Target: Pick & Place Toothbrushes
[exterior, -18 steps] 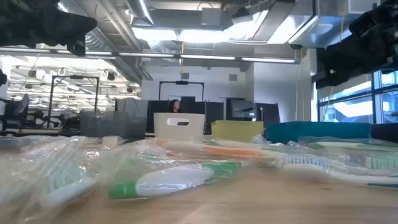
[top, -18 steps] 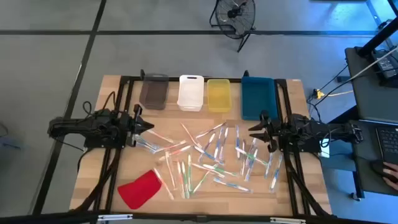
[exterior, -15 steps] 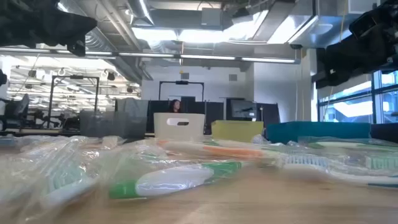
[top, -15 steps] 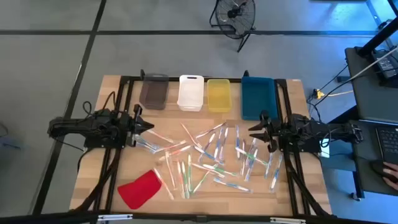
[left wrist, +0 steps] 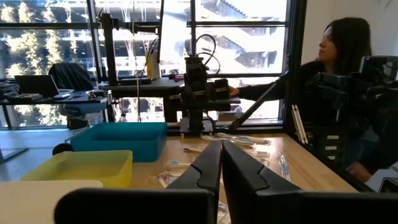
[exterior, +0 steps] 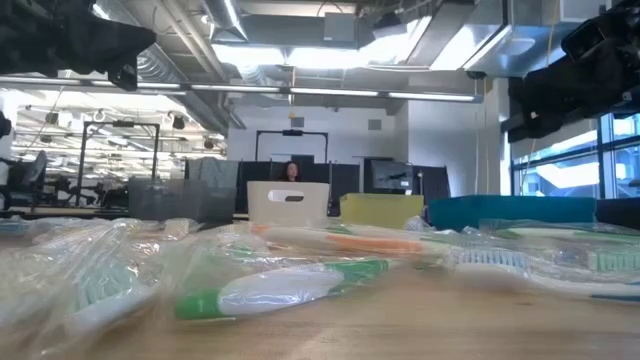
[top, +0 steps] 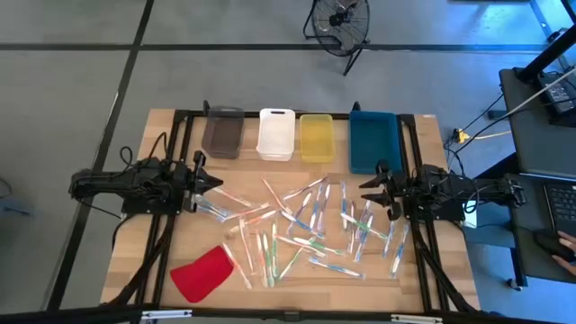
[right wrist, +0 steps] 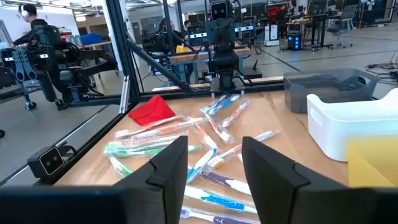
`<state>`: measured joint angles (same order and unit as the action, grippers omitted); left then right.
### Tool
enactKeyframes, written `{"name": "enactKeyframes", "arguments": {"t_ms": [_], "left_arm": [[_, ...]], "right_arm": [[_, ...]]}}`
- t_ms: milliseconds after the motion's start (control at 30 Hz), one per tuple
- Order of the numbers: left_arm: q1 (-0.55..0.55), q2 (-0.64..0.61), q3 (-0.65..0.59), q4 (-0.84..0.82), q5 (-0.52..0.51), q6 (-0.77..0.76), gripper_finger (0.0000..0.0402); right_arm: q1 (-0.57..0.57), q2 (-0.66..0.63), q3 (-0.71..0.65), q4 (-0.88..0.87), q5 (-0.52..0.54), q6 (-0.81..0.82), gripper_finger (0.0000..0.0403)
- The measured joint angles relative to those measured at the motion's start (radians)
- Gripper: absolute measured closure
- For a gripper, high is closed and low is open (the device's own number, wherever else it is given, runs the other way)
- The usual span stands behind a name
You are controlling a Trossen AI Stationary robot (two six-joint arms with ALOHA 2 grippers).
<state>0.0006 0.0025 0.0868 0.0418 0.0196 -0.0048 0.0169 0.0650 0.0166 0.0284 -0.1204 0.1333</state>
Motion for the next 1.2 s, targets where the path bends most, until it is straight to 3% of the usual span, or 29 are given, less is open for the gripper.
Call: {"name": "enactKeyframes", "arguments": {"t_ms": [833, 1200], "left_arm": [[0.000, 0.000, 0.000, 0.000, 0.000, 0.000, 0.0389], [0.000, 0.000, 0.000, 0.000, 0.000, 0.000, 0.0393]], "right_arm": [[0.000, 0.000, 0.000, 0.000, 0.000, 0.000, 0.0210], [0.000, 0.000, 0.000, 0.000, 0.000, 0.000, 0.0212]]}}
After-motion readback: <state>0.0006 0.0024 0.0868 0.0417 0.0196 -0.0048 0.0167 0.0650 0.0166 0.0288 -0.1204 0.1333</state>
